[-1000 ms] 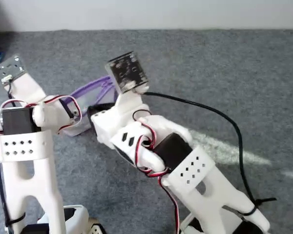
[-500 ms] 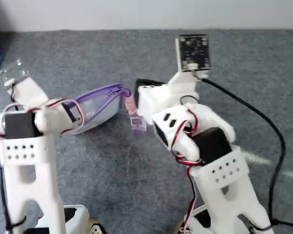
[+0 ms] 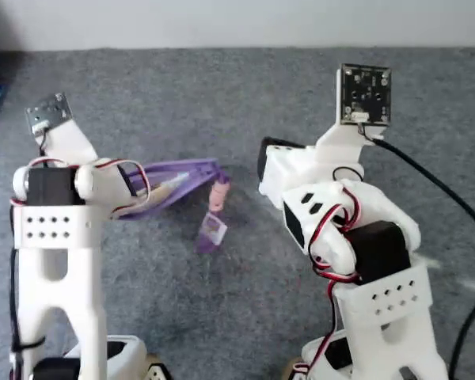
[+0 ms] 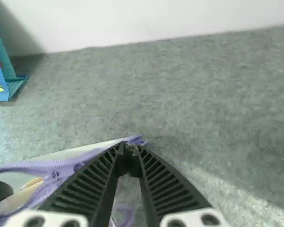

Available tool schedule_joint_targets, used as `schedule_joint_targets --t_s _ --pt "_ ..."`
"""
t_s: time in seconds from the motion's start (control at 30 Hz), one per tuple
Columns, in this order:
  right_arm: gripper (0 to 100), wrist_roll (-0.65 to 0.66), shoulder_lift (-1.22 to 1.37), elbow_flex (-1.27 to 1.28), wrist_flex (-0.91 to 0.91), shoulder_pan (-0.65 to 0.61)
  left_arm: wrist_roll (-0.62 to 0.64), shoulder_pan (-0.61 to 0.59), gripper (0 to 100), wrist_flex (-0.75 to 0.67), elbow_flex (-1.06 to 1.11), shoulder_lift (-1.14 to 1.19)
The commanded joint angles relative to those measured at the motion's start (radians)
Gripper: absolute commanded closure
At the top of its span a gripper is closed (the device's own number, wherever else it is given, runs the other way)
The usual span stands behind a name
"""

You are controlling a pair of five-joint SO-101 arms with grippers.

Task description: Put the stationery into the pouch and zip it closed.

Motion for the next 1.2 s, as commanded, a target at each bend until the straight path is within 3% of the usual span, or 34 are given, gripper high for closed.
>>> schedule_joint_targets --t_s 0.0,0.27,0.43,0.57,0.87,1.03,1.17 --pt "99.1 -0.008 -0.024 -0.057 0.035 0.008 0.006 -0.015 99 0.028 -0.065 -0.020" --pt "99.1 -0.003 -0.013 -0.057 0.157 0.010 0.006 -0.015 99 0.023 0.022 -0.071" --pt "99.1 -0.002 -0.013 -0.057 0.166 0.008 -0.008 -0.015 99 0.012 0.148 -0.071" --pt "99.1 -0.002 -0.013 -0.052 0.166 0.002 -0.023 -0.020 99 0.023 0.124 -0.083" --pt "98.4 0.015 -0.021 0.255 0.131 -0.108 -0.023 -0.017 99 0.025 0.062 -0.129" --pt "82.0 0.028 -0.022 0.371 -0.001 -0.170 -0.018 -0.015 99 0.023 0.062 -0.129" --pt "72.7 0.135 -0.025 0.450 -0.081 -0.228 -0.018 -0.015 99 0.023 0.061 -0.129"
